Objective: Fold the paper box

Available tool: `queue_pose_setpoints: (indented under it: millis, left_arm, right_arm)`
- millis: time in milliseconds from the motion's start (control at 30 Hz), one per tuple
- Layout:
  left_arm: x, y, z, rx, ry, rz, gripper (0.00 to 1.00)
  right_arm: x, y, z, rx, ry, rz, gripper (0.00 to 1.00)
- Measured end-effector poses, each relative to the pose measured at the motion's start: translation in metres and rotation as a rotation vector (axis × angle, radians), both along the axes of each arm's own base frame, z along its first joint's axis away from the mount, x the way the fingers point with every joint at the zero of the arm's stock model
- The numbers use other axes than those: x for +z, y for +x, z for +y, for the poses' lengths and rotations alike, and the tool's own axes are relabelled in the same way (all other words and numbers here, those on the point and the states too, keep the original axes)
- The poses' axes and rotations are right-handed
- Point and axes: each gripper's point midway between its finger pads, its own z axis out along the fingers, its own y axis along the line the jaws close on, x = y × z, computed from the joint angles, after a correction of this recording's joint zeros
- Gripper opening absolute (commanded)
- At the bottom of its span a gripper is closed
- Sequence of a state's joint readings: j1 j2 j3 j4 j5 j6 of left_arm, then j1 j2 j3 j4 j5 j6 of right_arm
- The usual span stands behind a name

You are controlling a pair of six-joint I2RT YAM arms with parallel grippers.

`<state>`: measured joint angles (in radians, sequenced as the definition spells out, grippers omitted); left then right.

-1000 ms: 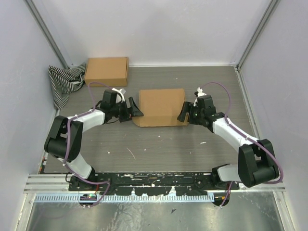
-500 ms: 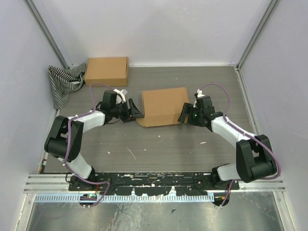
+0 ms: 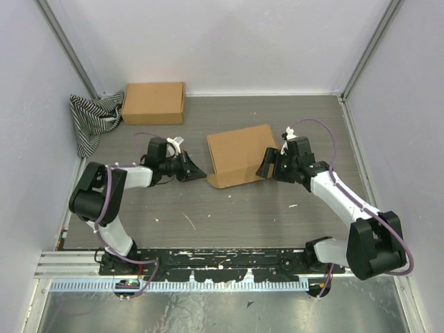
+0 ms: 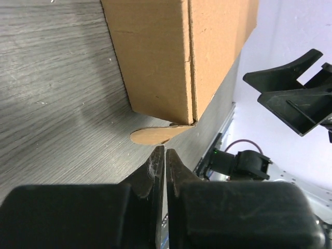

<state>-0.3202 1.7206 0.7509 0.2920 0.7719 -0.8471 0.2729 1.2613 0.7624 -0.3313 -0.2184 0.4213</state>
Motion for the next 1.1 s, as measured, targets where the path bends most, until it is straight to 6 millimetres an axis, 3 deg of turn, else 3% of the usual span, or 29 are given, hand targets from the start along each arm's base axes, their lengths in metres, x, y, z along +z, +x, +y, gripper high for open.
queue_pose_setpoints:
  millis: [67,200,300,367,533,600,767,867,1100]
  left_arm:
    - [-0.001,0.000,0.001,0.013,-0.035,0.028,0.11]
    - [-0.004,0.001,0.002,0.036,-0.078,0.069,0.25]
    - [-0.006,0.001,0.005,0.046,-0.061,0.066,0.42]
    - [-0.007,0.001,0.009,0.059,-0.022,0.056,0.50]
    - [0.012,0.009,0.015,0.088,0.062,-0.024,0.58]
    - [0.023,0.019,0.012,0.091,0.078,-0.064,0.59]
    - [0.038,0.056,-0.004,0.093,0.084,-0.122,0.60]
    - [0.026,0.076,-0.009,0.100,0.095,-0.100,0.60]
    - [0.003,0.123,-0.028,0.110,0.105,-0.050,0.61]
  right_arm:
    - [0.008,-0.001,-0.001,-0.001,0.001,-0.008,0.84]
    - [0.032,0.001,-0.004,-0.017,-0.007,-0.052,0.86]
    - [0.038,0.007,-0.013,-0.060,-0.035,-0.069,0.86]
    - [0.030,0.009,-0.023,-0.098,-0.056,-0.046,0.86]
    - [-0.009,0.016,-0.046,-0.203,-0.093,0.061,0.85]
    - [-0.023,0.014,-0.049,-0.221,-0.097,0.102,0.84]
    - [-0.037,0.006,-0.047,-0.211,-0.082,0.128,0.84]
    - [-0.038,0.003,-0.047,-0.211,-0.081,0.130,0.84]
    - [-0.019,0.003,-0.041,-0.187,-0.038,0.078,0.84]
